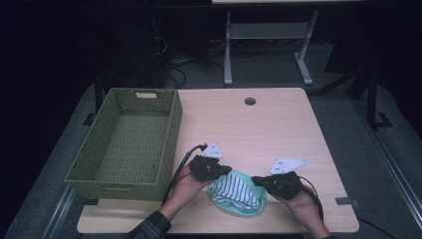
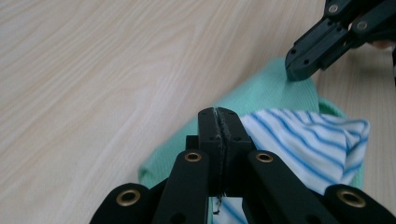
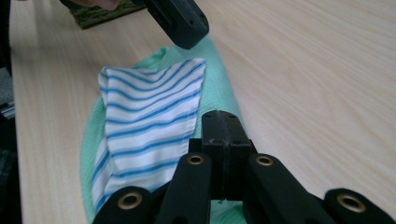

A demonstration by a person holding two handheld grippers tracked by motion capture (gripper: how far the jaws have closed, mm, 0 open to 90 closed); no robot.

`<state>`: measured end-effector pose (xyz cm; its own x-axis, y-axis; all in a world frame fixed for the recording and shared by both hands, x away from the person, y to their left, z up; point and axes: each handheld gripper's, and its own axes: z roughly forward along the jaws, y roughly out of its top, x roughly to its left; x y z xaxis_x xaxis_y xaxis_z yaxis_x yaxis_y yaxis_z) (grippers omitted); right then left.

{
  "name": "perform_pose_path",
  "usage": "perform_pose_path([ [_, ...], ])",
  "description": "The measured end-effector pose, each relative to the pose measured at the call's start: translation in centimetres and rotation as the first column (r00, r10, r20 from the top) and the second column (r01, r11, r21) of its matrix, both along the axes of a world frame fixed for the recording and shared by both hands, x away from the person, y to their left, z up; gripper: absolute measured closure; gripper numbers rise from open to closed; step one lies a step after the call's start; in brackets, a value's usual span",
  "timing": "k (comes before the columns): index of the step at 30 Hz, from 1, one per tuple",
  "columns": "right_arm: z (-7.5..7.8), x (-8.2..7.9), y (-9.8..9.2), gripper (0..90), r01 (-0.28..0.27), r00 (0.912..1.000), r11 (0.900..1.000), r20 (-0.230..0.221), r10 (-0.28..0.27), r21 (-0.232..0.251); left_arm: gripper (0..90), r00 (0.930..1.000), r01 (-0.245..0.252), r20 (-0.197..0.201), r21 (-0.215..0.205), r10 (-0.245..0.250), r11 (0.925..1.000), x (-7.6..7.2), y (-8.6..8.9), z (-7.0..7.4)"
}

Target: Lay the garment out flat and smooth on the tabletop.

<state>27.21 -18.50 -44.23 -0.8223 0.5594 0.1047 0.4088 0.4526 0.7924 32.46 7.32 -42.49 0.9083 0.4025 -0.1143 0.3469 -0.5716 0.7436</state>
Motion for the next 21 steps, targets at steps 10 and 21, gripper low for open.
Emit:
perform_pose_path([
  [10,-1.1,1.4,0.6,89.6,0.031,0.9993,0.999,-0.021,-0.032,-0.044,88.5,0.9997,0.01,-0.022,0.041,-0.009,0.9991,1.1,-2.9,-1.8],
  [21,-2.7,2.1,1.3,89.7,0.047,0.9965,0.991,-0.063,-0.055,-0.128,89.3,0.9995,0.008,-0.032,0.121,-0.005,0.9927,1.7,-3.5,-3.8],
])
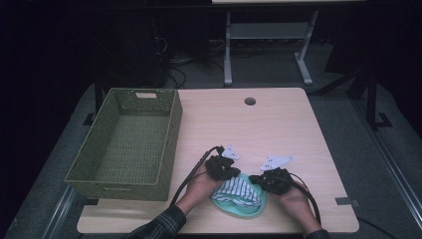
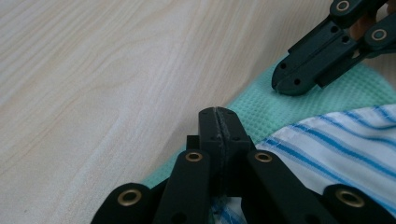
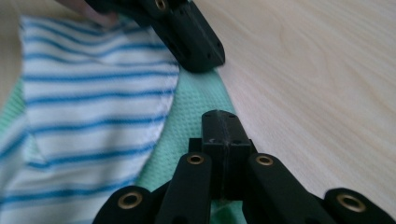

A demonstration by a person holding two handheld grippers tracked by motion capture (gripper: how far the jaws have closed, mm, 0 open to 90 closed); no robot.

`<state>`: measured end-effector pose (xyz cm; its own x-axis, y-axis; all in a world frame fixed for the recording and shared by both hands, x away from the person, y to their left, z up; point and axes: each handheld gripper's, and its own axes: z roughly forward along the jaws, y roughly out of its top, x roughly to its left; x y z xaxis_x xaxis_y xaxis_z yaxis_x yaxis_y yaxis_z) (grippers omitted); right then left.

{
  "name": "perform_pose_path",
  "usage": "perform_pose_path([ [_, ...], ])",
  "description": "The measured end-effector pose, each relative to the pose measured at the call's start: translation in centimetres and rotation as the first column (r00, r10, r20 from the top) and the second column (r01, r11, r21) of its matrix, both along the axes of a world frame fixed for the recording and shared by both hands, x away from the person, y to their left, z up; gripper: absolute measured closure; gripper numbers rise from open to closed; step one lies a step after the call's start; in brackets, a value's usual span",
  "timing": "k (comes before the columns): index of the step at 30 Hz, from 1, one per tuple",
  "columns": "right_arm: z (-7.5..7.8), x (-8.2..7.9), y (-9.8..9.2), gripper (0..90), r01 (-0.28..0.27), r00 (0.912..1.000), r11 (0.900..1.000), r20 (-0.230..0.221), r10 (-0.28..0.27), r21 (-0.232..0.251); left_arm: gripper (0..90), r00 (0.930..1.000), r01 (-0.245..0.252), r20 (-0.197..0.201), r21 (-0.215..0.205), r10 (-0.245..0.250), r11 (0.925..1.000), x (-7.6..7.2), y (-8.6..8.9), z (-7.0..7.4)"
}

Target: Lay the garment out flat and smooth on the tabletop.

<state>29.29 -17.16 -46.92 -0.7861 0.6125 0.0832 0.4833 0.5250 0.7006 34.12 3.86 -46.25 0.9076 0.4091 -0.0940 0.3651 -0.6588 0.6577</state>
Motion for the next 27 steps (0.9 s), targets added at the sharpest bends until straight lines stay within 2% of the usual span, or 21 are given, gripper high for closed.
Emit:
perform_pose_path([
  [1,-0.1,0.0,-0.1,89.7,-0.001,1.0,1.0,0.004,0.002,-0.009,89.4,0.9999,0.009,0.006,0.012,-0.009,0.9999,0.1,0.1,0.1],
  [2,-0.2,0.1,-0.2,89.7,0.004,1.0,1.0,-0.007,-0.004,0.005,89.4,0.9999,0.01,0.01,0.014,-0.01,0.9999,0.0,0.1,0.1],
  [4,-0.2,0.0,-0.4,89.7,0.006,0.9999,1.0,-0.01,-0.006,0.005,89.4,0.9999,0.003,0.012,0.002,-0.003,1.0,0.0,0.2,0.0],
  [6,-0.2,-0.1,-0.6,89.7,0.009,0.9999,1.0,-0.009,-0.009,0.006,89.3,0.9997,0.011,0.023,0.015,-0.012,0.9998,0.0,0.4,0.1],
  [12,-0.2,-0.4,-1.1,89.6,0.008,0.9999,1.0,-0.009,-0.008,0.004,87.3,0.9992,-0.031,0.027,0.006,0.03,0.9995,0.4,1.8,0.5],
  [14,-0.2,-0.5,-1.4,89.7,0.007,1.0,1.0,-0.002,-0.007,0.007,86.7,0.9981,-0.049,0.037,0.023,0.048,0.9985,0.6,2.4,0.6],
  [18,-0.2,-0.8,-1.8,89.1,0.013,0.9999,1.0,-0.003,-0.013,0.016,85.5,0.9969,-0.073,0.029,-0.003,0.073,0.9973,0.8,3.3,0.8],
  [21,0.4,-0.9,-2.3,88.2,0.023,0.9995,0.999,0.022,-0.024,0.042,85.3,0.9961,-0.081,0.03,-0.054,0.082,0.9953,0.0,3.9,2.1],
  [24,1.2,-0.5,-3.0,88.1,0.044,0.9982,0.996,0.037,-0.047,0.076,85.4,0.9985,-0.051,0.015,-0.068,0.052,0.9963,-1.2,4.4,2.9],
  [27,1.6,0.2,-3.2,88.2,0.05,0.9973,0.994,0.049,-0.055,0.098,85.5,0.9995,-0.033,-0.008,-0.091,0.032,0.9953,-2.5,4.7,3.2],
])
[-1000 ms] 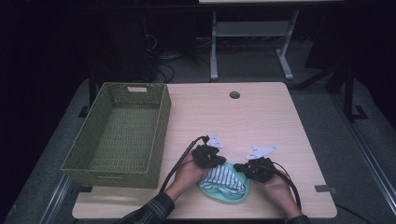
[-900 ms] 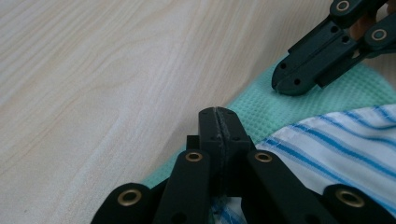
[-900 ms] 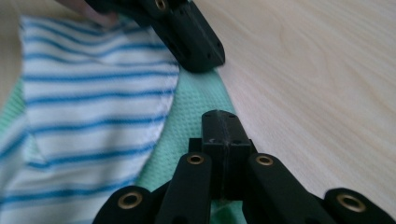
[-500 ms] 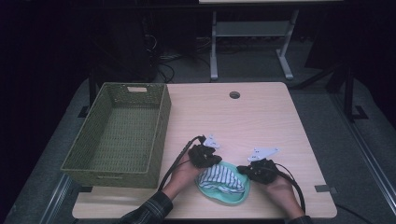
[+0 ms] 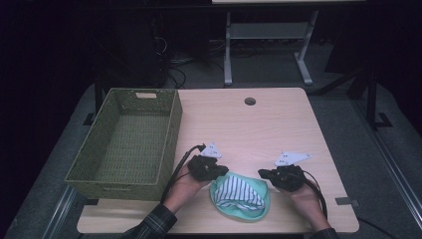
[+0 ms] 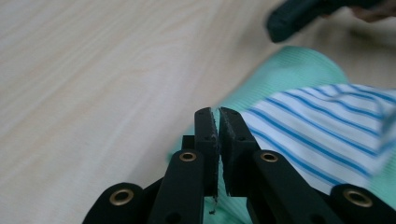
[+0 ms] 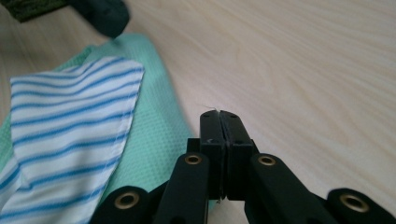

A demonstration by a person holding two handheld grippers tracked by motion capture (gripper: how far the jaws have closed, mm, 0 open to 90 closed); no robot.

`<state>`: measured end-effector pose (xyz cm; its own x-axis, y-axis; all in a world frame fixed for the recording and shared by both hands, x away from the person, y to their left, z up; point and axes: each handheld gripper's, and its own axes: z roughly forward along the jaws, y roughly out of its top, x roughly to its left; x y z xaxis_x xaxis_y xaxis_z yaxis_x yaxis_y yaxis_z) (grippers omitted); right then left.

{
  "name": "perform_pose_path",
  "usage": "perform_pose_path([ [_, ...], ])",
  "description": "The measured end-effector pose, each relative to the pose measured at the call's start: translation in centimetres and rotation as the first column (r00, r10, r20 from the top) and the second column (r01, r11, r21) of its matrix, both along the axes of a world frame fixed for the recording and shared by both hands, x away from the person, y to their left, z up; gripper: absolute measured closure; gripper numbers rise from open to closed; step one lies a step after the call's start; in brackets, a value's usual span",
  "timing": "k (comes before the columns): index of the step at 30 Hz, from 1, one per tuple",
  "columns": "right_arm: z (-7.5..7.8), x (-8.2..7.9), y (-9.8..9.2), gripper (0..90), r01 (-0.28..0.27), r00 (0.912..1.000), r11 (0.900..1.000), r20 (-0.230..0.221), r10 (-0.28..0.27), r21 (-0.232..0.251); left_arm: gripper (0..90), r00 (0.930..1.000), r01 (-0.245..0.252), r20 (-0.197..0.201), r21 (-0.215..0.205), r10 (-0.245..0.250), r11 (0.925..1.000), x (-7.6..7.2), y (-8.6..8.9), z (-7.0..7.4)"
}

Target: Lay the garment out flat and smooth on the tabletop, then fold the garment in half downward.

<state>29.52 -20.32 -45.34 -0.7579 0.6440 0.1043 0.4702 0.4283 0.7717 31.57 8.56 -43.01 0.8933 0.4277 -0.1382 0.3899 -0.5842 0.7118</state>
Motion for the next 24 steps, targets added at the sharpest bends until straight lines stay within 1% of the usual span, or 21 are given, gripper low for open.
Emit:
perform_pose_path([
  [1,0.0,0.2,0.0,88.4,-0.004,1.0,1.0,0.003,0.004,0.002,85.5,1.0,0.005,-0.009,-0.014,-0.005,0.9999,-0.4,0.1,0.0],
  [3,0.0,0.5,0.3,88.8,-0.007,1.0,1.0,-0.007,0.007,-0.003,85.5,0.9996,0.013,-0.025,-0.032,-0.014,0.9994,-1.2,0.2,0.0],
  [4,0.1,0.6,0.4,89.2,-0.013,0.9999,1.0,0.0,0.013,-0.002,85.5,0.9993,0.023,-0.031,-0.033,-0.024,0.9992,-1.5,0.2,0.0],
  [8,0.2,1.2,1.1,89.3,-0.023,0.9997,1.0,-0.001,0.023,-0.004,85.7,0.9977,0.053,-0.039,-0.041,-0.055,0.9977,-3.1,0.2,0.0],
  [9,0.1,1.3,1.2,89.3,-0.032,0.9994,0.999,0.012,0.032,-0.005,85.7,0.9972,0.062,-0.039,-0.04,-0.064,0.9973,-3.4,0.1,0.0],
  [11,0.0,1.3,1.5,89.3,-0.027,0.9996,1.0,-0.003,0.027,-0.01,85.8,0.9961,0.075,-0.043,-0.047,-0.077,0.9961,-3.9,-0.1,-0.2],
  [12,-0.1,1.4,1.6,89.3,-0.033,0.9994,0.999,-0.008,0.033,-0.011,85.8,0.9952,0.08,-0.052,-0.046,-0.083,0.9957,-4.2,-0.3,-0.3],
  [14,-0.2,1.4,1.7,89.3,-0.043,0.9991,0.999,-0.003,0.043,-0.018,85.7,0.9928,0.102,-0.058,-0.038,-0.104,0.9941,-4.7,-0.7,-0.6],
  [15,-0.2,1.4,1.8,89.4,-0.041,0.9991,0.999,-0.009,0.041,-0.016,85.8,0.9916,0.113,-0.06,-0.032,-0.114,0.9931,-4.9,-0.9,-0.7],
  [17,-0.3,1.4,1.9,89.5,-0.048,0.9988,0.999,-0.004,0.048,-0.018,85.7,0.989,0.133,-0.064,-0.014,-0.134,0.991,-5.2,-1.4,-1.0],
  [19,-0.4,1.5,1.9,89.6,-0.058,0.9983,0.998,-0.005,0.058,-0.016,85.8,0.9869,0.142,-0.076,-0.007,-0.142,0.9898,-5.4,-1.8,-1.4],
  [20,-0.4,1.4,2.0,89.6,-0.058,0.9983,0.998,-0.013,0.057,-0.018,85.7,0.986,0.147,-0.079,-0.001,-0.147,0.9891,-5.5,-2.0,-1.6],
  [22,-0.7,1.5,2.2,89.6,-0.072,0.9973,0.997,-0.016,0.072,-0.028,85.8,0.9843,0.158,-0.082,0.016,-0.157,0.9872,-5.5,-2.2,-1.9],
  [23,-0.7,1.5,2.3,89.6,-0.073,0.997,0.997,-0.025,0.073,-0.03,85.7,0.9847,0.156,-0.081,0.021,-0.154,0.9875,-5.6,-2.3,-2.0],
  [24,-0.9,1.5,2.4,89.6,-0.082,0.9964,0.996,-0.024,0.082,-0.038,85.8,0.9846,0.16,-0.078,0.029,-0.157,0.9868,-5.5,-2.4,-2.1],
])
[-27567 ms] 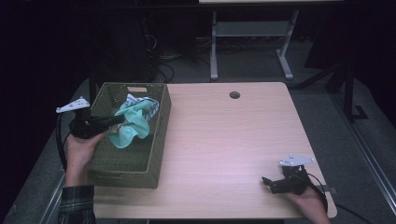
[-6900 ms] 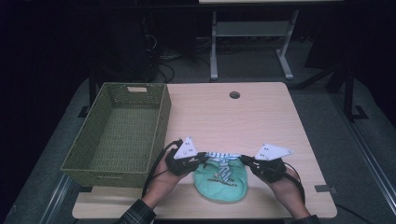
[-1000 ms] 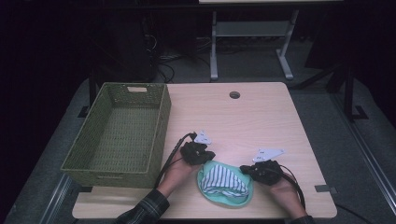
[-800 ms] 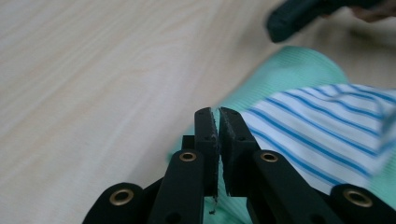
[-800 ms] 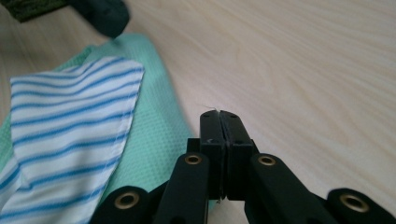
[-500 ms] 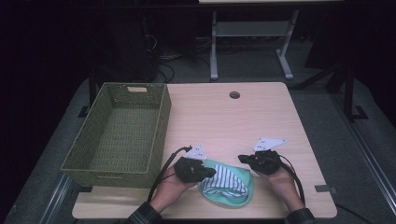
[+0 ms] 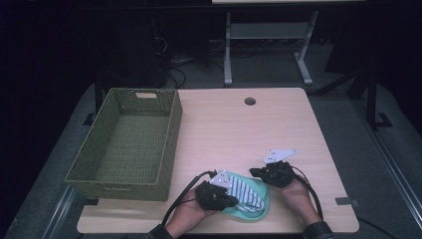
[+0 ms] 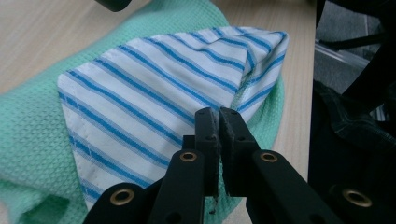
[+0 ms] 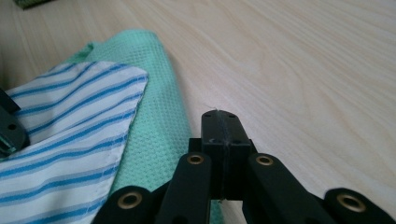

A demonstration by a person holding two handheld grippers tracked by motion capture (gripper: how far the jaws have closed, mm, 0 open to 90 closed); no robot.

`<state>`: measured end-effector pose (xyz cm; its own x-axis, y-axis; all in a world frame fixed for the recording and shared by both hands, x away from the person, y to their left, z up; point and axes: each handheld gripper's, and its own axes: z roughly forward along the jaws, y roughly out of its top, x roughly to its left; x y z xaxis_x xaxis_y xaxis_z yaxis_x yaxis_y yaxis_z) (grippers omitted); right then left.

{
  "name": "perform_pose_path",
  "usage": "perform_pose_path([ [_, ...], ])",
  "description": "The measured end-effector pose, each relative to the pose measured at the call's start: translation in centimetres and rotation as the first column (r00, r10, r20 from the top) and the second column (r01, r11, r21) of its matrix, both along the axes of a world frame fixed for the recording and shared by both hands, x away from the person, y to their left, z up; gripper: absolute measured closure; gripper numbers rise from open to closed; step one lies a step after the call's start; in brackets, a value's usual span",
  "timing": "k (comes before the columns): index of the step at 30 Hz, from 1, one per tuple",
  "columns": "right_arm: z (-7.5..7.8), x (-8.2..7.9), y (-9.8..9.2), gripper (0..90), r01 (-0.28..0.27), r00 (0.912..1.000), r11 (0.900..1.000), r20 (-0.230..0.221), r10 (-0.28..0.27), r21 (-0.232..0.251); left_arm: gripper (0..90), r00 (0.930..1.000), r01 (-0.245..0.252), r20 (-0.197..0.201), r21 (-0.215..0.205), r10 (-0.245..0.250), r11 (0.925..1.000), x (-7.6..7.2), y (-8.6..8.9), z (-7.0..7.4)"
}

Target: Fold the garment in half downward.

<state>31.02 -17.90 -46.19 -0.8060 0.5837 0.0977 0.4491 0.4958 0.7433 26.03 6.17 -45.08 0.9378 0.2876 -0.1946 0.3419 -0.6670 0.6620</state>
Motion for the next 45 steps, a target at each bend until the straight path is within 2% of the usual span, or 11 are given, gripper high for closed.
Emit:
perform_pose_path([
  [5,-0.4,-0.1,0.5,89.6,-0.023,0.9996,1.0,-0.018,0.022,-0.012,86.3,0.9999,-0.011,0.0,0.011,0.011,0.9999,0.5,0.0,-0.3],
  [10,-0.5,-0.1,0.5,89.6,-0.029,0.9993,0.999,-0.026,0.028,-0.024,86.3,0.9993,-0.026,0.026,0.034,0.026,0.9991,1.0,0.0,-0.3],
  [11,-0.5,-0.1,0.5,89.6,-0.026,0.9992,0.999,-0.03,0.026,-0.023,86.3,0.999,-0.021,0.04,0.047,0.019,0.9987,1.4,0.1,-0.3],
  [18,-0.6,0.2,0.0,89.6,-0.016,0.9995,0.999,-0.029,0.015,-0.028,86.2,0.9966,-0.048,0.07,0.066,0.043,0.9967,3.1,0.3,-0.1],
  [22,-0.6,0.1,-0.2,89.6,-0.001,0.9992,1.0,-0.04,0.0,-0.03,86.3,0.9944,-0.078,0.076,0.058,0.074,0.9952,4.1,0.2,-0.3],
  [23,-0.6,0.2,-0.2,89.6,0.001,0.9993,0.999,-0.038,-0.002,-0.034,86.3,0.9941,-0.072,0.087,0.075,0.065,0.9946,4.4,0.3,-0.2],
  [28,-0.6,0.0,-0.8,89.7,0.009,0.999,0.999,-0.044,-0.011,-0.037,86.3,0.9904,-0.098,0.106,0.076,0.089,0.9923,5.7,0.2,-0.2],
  [29,-0.6,-0.1,-0.9,89.6,0.009,0.9989,0.999,-0.045,-0.011,-0.036,86.3,0.9885,-0.112,0.109,0.064,0.104,0.9917,6.0,0.2,-0.3],
  [34,-0.6,-0.5,-1.4,89.6,0.011,0.999,0.999,-0.042,-0.013,-0.031,86.3,0.9871,-0.116,0.119,0.073,0.107,0.9906,7.1,0.0,-0.3],
  [38,-0.8,-1.0,-1.7,89.7,0.016,0.9979,0.999,-0.062,-0.018,-0.034,86.3,0.9856,-0.128,0.12,0.071,0.119,0.9892,7.9,-0.1,-0.3],
  [45,-0.6,-1.9,-1.3,89.6,-0.018,0.9981,1.0,-0.059,0.016,-0.024,86.3,0.9813,-0.14,0.143,0.072,0.129,0.9875,9.2,-0.2,-0.3],
])
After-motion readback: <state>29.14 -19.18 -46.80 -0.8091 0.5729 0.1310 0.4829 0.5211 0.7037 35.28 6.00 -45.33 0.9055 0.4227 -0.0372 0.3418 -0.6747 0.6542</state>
